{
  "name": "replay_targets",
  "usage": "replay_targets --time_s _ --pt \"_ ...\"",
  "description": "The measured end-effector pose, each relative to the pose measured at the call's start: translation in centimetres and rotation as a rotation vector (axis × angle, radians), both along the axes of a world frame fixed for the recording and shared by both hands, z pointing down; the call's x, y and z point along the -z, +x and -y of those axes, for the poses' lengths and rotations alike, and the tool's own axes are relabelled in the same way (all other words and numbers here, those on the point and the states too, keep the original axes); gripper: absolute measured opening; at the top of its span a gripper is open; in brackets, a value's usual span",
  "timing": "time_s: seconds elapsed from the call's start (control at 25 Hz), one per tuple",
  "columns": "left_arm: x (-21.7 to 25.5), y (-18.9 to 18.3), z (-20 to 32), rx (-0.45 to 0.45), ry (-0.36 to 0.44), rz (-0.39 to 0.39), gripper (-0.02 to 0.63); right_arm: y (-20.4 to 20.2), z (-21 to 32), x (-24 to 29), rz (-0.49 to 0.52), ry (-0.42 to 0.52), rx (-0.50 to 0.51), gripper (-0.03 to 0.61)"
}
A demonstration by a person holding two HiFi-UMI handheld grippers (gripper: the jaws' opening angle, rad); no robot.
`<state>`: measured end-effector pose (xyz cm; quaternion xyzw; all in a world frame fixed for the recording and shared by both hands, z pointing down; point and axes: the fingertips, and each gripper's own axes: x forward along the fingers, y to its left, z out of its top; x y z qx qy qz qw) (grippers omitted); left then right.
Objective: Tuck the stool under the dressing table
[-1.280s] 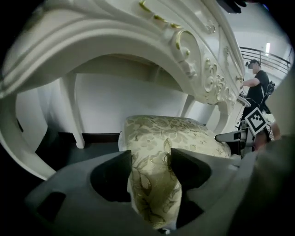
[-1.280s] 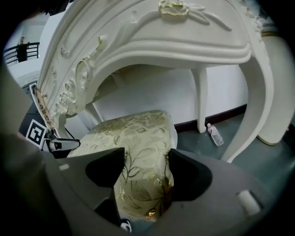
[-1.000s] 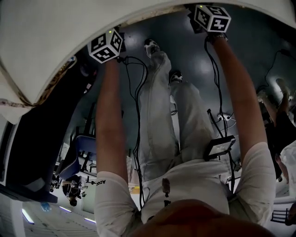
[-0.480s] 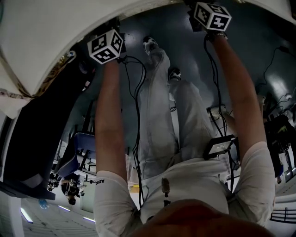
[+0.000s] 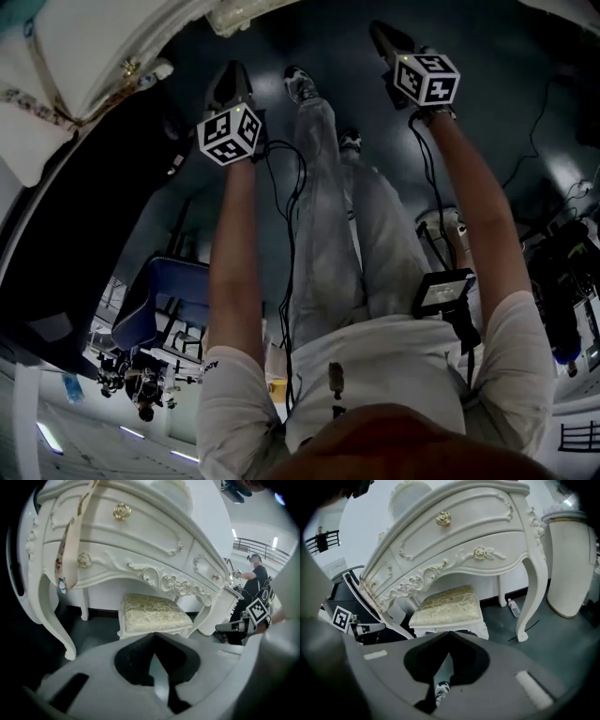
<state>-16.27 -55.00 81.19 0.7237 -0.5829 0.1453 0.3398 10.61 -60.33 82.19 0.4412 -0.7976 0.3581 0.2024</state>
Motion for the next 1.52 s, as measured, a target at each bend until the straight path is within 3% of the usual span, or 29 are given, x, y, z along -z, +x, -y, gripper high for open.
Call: replay_targets --time_s 0.48,0.64,0.84,1.04,1.28,1.52 --pt "10.2 4.8 -12.0 -0.072 0.110 -0.040 0.006 3.2 -12.6 10.2 0.021 0.077 0.010 0.008" --pt "15.9 6.0 -16.1 -0.040 0.164 -0.074 0.006 6.3 -15.9 15.6 0.032 0.120 -0.002 0.008" --pt "24.4 5.7 -21.4 -0.023 0.210 -0.111 0.006 8.8 -22.1 22.8 0.077 0.116 0.040 0.008" --pt "34.8 4.1 -24.7 -0.009 0.313 -0.120 0.006 10.9 -24.7 32.2 0.082 0.205 0.058 0.008" --pt "45.3 4.0 -29.9 -0.119 0.373 -0.067 0.006 12.6 -29.1 43.9 0.106 0.294 0.020 0.008" --pt "51.1 2.0 -34.2 -0.178 0.409 -0.062 0.006 13.4 -33.3 51.1 0.064 0.350 -0.038 0.008"
